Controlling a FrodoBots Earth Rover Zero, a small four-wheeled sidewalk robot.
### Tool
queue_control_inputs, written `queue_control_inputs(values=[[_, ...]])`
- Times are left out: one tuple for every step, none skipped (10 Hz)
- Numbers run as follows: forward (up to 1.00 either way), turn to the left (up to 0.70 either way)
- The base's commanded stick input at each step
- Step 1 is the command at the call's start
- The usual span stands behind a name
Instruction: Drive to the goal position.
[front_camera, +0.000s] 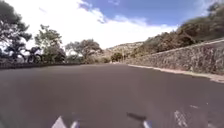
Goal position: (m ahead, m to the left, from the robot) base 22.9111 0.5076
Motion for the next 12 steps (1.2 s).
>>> queue_control_inputs(values=[[0.85,0.00],[0.85,0.00],[0.85,0.00],[0.85,0.00],[0.85,0.00],[0.85,0.00],[0.85,0.00],[0.85,0.00],[0.85,0.00],[0.85,0.00],[0.85,0.00],[0.85,0.00]])
